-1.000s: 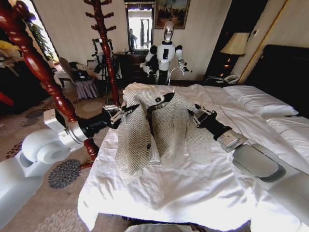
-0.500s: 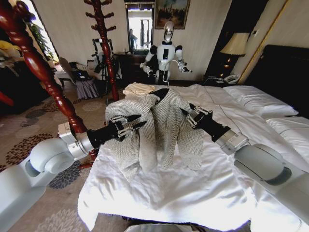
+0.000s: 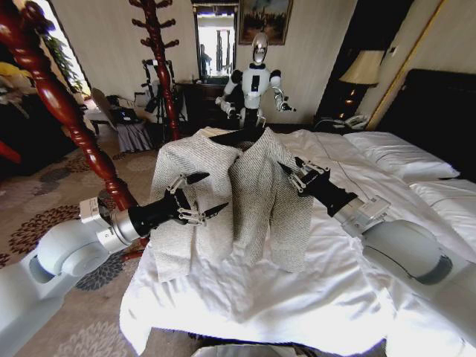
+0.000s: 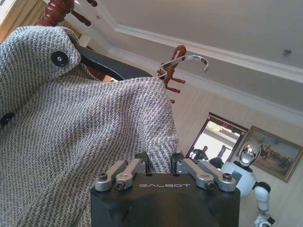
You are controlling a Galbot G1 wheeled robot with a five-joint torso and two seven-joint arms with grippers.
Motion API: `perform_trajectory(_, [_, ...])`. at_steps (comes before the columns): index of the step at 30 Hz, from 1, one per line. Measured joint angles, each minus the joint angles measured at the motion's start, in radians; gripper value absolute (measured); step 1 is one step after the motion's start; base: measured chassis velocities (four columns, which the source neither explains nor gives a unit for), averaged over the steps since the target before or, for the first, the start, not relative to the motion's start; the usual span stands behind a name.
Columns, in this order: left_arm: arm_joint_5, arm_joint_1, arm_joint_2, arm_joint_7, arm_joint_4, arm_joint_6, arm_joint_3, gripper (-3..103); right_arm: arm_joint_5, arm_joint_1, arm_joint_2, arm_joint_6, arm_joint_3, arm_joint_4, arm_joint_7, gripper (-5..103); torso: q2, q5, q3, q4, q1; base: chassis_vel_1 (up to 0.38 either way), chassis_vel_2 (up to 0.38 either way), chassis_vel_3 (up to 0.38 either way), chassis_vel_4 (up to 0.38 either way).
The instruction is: Pick up the clothes from the bed and hang them on the clothes hanger.
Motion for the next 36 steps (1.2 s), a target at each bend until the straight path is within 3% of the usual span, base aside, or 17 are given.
perform_trajectory(8, [0.001,0.059,-0.023,0.008,-0.020,-0.020,-0.062,100,0.066,-0.007,0.019,0.008,-0.011,0.006,0.011,22,0.000,0.0000,0.000,0.0002,0.000,0.000,0.000,0.000,0.000])
perform_trajectory(13, [-0.065,0.053,-0.025,0.007,-0.036,-0.035,-0.101,100,0.077,-0.005,0.028,0.027,-0.016,-0.005,0.013,22,0.000,0.0000,0.000,0.0001,0.000,0.000,0.000,0.000,0.000])
perform_trajectory(17, [-0.130,0.047,-0.019,-0.010,-0.040,-0.040,-0.145,100,-0.063,-0.009,0.033,0.054,-0.014,-0.041,0.001,22,0.000,0.0001,0.000,0.0002,0.000,0.000,0.000,0.000,0.000])
perform_trajectory(22, [-0.155,0.045,-0.012,-0.040,-0.047,-0.034,-0.149,100,-0.158,-0.011,0.039,0.076,-0.012,-0.066,-0.014,22,0.000,0.0001,0.000,0.0001,0.000,0.000,0.000,0.000,0.000])
perform_trajectory(27, [-0.176,0.026,0.014,-0.230,-0.070,0.036,-0.140,100,-0.212,-0.013,0.052,0.086,-0.017,-0.085,-0.019,22,0.000,0.0001,0.000,0.0001,0.000,0.000,0.000,0.000,0.000])
perform_trajectory(28, [-0.176,0.026,0.014,-0.230,-0.070,0.036,-0.140,100,-0.212,-0.013,0.052,0.086,-0.017,-0.085,-0.019,22,0.000,0.0001,0.000,0.0001,0.000,0.000,0.000,0.000,0.000])
perform_trajectory(31, [-0.268,-0.045,0.060,-0.391,-0.067,0.087,-0.119,100,-0.224,-0.017,0.064,0.087,-0.022,-0.085,-0.022,22,0.000,-0.0001,0.000,0.0001,0.000,0.000,0.000,0.000,0.000])
perform_trajectory(36, [-0.360,-0.145,0.110,-0.456,-0.045,0.128,-0.082,100,-0.235,-0.017,0.071,0.087,-0.028,-0.087,-0.026,22,0.000,0.0000,0.000,0.0001,0.000,0.000,0.000,0.000,0.000])
